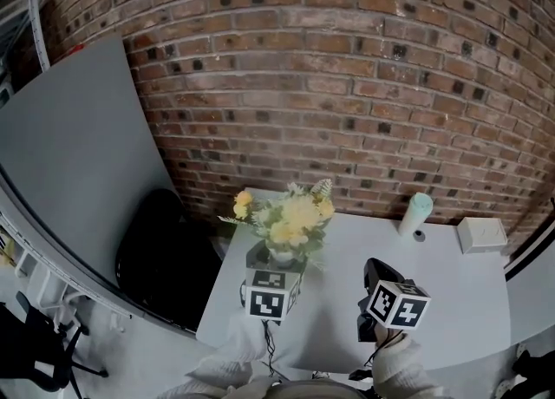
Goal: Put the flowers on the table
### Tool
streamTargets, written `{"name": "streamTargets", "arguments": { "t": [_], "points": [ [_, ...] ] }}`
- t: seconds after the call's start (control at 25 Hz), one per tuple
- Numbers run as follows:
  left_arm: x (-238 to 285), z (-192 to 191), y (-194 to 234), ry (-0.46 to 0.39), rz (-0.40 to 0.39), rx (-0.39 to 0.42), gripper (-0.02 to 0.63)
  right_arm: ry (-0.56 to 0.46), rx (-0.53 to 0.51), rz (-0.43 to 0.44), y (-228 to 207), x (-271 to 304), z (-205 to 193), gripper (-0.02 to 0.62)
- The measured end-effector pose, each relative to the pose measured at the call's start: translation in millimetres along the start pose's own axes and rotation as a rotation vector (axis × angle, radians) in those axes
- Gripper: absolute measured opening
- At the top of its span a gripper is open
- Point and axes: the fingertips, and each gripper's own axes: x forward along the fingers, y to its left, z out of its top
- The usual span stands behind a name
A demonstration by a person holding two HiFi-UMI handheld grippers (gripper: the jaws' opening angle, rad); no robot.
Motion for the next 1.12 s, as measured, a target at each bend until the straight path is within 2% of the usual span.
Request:
{"name": "streamTargets", "arguments": {
  "t": [0.52,0.84,1.12],
  "points": [
    [79,38,-15,-0.035,-0.044,0.006,0.318,0.031,-0.012,0.014,-27,44,12,0.025],
    [151,26,-25,-0.018,-0.017,-0.010,0.318,0.076,0.001,0.016,-55,77,2,0.025],
    [203,16,-37,0.006,-0.029,-0.025,0.318,0.126,0.006,0.007,-84,104,-6,0.025]
  ]
}}
